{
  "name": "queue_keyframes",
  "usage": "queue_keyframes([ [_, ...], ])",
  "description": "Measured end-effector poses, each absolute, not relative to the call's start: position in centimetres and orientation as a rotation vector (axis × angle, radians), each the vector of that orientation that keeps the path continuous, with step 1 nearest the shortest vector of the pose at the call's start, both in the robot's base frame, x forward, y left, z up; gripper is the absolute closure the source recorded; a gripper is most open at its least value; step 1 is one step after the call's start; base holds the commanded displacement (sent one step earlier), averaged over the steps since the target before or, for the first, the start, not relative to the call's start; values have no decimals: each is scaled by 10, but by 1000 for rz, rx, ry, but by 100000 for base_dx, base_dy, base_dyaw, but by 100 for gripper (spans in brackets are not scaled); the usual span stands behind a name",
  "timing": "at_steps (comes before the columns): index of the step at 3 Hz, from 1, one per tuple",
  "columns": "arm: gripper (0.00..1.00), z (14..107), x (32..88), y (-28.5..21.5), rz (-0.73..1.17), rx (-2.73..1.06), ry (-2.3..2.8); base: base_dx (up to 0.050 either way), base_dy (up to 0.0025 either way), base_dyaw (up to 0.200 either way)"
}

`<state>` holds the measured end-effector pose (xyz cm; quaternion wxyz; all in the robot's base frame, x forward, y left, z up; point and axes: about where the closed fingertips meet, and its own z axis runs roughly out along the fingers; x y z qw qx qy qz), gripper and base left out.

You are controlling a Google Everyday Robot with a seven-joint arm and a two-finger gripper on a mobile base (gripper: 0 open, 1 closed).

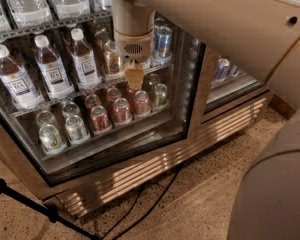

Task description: Close left fridge door

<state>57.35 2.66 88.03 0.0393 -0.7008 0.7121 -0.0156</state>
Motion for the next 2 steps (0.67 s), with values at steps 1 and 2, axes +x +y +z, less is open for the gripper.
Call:
queue_keyframes([
  [1, 100, 880, 573, 27, -48, -2148, 2183, 5001, 0, 8],
  [2, 100, 880, 573, 27, -48, -2148, 2183, 4999, 0, -16],
])
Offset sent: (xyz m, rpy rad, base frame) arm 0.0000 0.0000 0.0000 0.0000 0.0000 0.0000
